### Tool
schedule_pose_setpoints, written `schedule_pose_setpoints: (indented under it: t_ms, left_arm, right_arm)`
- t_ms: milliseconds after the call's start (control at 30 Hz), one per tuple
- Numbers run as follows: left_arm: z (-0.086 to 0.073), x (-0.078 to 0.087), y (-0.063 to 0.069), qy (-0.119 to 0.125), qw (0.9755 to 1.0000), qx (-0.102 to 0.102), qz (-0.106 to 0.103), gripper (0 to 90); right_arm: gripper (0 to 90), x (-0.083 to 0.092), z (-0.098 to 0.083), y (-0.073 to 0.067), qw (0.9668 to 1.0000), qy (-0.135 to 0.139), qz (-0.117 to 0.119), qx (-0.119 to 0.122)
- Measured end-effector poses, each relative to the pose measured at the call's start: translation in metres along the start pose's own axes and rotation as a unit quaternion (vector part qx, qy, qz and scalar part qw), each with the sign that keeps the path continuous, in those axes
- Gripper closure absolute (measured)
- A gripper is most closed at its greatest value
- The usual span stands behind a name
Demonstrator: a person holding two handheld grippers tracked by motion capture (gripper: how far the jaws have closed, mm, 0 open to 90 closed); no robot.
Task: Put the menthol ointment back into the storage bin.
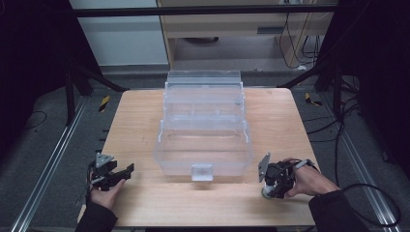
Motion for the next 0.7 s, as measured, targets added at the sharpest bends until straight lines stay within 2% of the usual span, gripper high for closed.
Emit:
schedule_pose_setpoints:
  t_ms: [400, 700]
  left_arm:
    - [0.0, 0.0, 0.001, -0.003, 1.0, 0.001, -0.001, 28.4]
    - [0.0, -0.001, 0.001, -0.006, 1.0, 0.0, -0.002, 28.4]
  right_arm:
    - [50.4, 0.027, 0.004, 0.003, 0.9999, 0.004, -0.011, -0.006]
    - [50.4, 0.05, 0.008, 0.011, 0.9993, 0.021, -0.027, -0.018]
Point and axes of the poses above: each handheld gripper's, and its own axes: x roughly backward along the jaws, z roughly out of its top, y roughly to its right, the point moved 6 cm from there along -x, roughly forward along the jaws, and after that the axes turned 5 degrees about x, right-handed, at the moved point
